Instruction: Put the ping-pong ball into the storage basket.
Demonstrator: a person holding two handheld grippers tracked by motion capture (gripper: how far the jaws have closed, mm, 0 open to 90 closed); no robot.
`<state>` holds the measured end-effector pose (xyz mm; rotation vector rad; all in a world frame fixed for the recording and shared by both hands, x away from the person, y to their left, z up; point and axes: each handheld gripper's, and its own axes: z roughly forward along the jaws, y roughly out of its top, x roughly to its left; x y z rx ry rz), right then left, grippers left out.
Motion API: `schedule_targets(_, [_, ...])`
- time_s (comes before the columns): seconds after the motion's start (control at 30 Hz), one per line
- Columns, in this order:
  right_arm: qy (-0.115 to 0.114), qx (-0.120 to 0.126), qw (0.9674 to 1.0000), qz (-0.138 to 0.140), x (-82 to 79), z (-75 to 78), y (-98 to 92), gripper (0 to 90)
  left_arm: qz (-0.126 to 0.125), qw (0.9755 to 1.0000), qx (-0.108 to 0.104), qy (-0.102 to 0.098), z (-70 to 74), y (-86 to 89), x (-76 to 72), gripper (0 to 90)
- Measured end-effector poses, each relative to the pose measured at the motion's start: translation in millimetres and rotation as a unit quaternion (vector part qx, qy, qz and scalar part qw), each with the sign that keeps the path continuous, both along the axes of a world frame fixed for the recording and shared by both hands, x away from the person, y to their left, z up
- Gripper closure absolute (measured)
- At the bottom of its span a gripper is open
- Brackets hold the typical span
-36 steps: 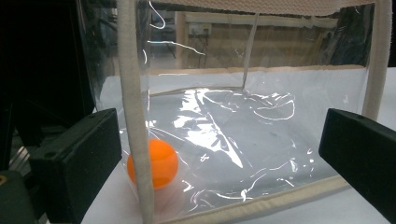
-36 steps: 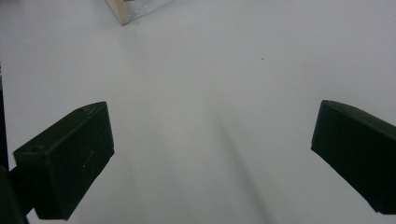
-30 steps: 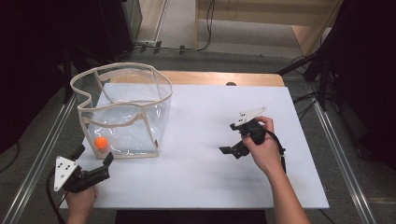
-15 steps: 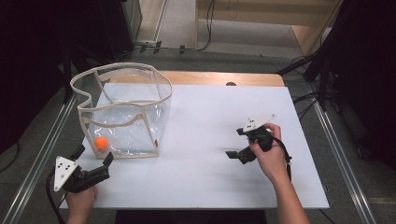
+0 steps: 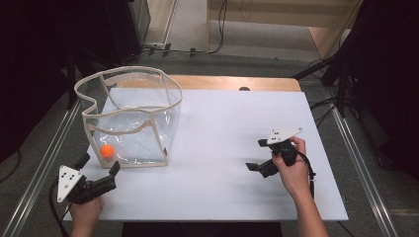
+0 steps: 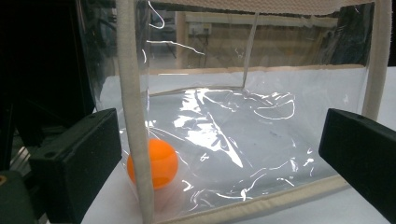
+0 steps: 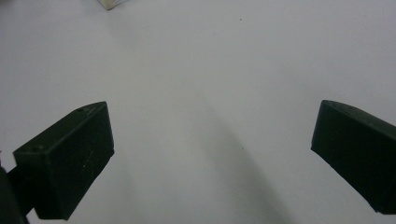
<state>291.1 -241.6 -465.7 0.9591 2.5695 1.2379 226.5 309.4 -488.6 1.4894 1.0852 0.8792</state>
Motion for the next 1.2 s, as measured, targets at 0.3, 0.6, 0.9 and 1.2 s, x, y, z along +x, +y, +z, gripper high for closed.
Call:
schedule_targets(0.3, [-0.009,0.013,0.9997,-0.016,-8.1,-2.0,-12.0,0.0,0.0,1.0,-0.001,0.0,0.0,0.3,-0.1,0.0])
schedule_targets(0.6, [-0.021,0.03,0.9989,-0.029,-20.7,-8.6,-29.8,0.0,0.001,1.0,0.008,0.001,-0.1,-1.2,-0.1,0.0])
schedule_targets(0.9, [-0.025,0.052,0.9969,-0.054,-40.7,-23.6,-60.8,0.0,0.007,0.9999,0.013,-0.001,-0.3,-3.3,-0.5,0.0])
schedule_targets(1.2, [-0.046,0.082,0.9922,-0.082,-54.6,-27.6,-89.6,0.0,0.008,0.9998,0.017,0.0,-0.4,-3.9,-0.9,0.0])
